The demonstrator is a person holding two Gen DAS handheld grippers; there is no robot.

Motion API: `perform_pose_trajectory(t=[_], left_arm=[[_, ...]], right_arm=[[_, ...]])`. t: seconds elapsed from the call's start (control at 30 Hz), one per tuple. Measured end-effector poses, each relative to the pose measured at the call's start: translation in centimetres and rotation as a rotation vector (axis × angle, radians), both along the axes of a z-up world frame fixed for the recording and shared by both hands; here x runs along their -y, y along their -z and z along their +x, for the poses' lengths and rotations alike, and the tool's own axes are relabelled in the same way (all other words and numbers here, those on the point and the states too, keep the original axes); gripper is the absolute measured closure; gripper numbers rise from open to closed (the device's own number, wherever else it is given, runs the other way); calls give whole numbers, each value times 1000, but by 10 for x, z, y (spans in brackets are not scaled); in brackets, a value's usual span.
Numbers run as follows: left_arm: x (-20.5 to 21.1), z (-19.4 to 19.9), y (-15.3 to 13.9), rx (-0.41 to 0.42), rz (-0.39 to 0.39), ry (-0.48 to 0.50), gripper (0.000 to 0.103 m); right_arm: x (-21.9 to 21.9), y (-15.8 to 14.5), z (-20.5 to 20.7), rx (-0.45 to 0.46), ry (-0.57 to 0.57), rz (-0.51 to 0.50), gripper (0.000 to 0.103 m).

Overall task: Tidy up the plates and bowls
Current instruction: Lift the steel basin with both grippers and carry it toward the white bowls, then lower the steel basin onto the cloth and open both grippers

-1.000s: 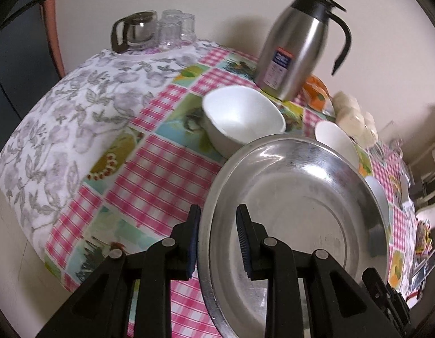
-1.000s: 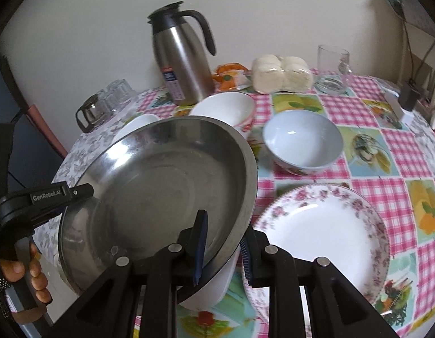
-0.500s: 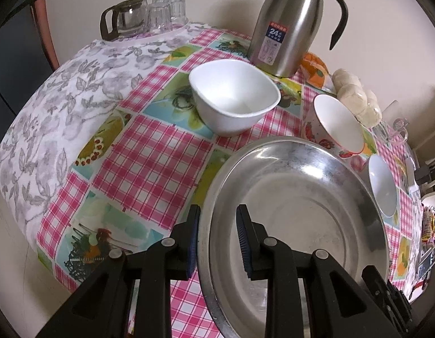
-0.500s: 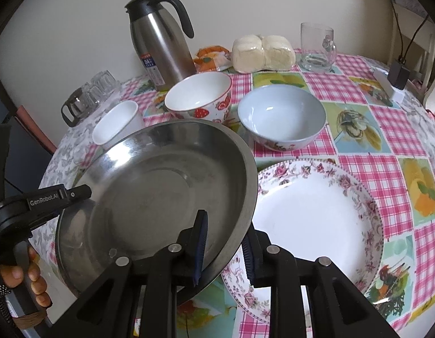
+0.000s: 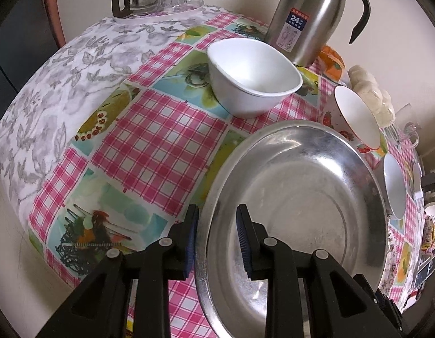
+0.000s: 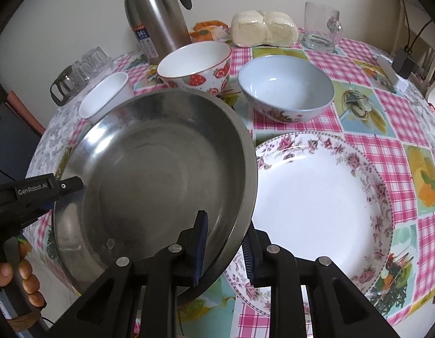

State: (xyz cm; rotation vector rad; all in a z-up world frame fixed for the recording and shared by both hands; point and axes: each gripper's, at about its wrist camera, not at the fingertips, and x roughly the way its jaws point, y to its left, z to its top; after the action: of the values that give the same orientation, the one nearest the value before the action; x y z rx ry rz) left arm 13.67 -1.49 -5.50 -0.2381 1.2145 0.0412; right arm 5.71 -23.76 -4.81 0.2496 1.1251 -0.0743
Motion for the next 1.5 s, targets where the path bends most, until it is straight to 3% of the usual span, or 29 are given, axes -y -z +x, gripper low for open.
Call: perform_pose_trajectory(t=[0.57, 0.67, 0.9, 1.17, 1.27, 1.5], left_arm=[[-3, 4, 7, -16, 8, -11, 73], [-2, 4, 7, -16, -6, -2, 65], [-1, 4, -1, 8, 15, 12, 48], [-2, 4, -6, 27, 44, 15, 44], [-2, 4, -8, 44, 52, 19, 18], [-3, 4, -10, 59, 72, 15, 18]], right_arm=[[-6, 7, 5, -28, -7, -4, 77], [-5, 6, 5, -32, -1, 1, 77], [-11, -5, 4, 3, -19, -25, 45], [-13, -11, 3, 14, -24, -59, 32], [-13, -13, 4, 23, -27, -66, 26], [-12, -16, 4, 34, -22, -79, 21]])
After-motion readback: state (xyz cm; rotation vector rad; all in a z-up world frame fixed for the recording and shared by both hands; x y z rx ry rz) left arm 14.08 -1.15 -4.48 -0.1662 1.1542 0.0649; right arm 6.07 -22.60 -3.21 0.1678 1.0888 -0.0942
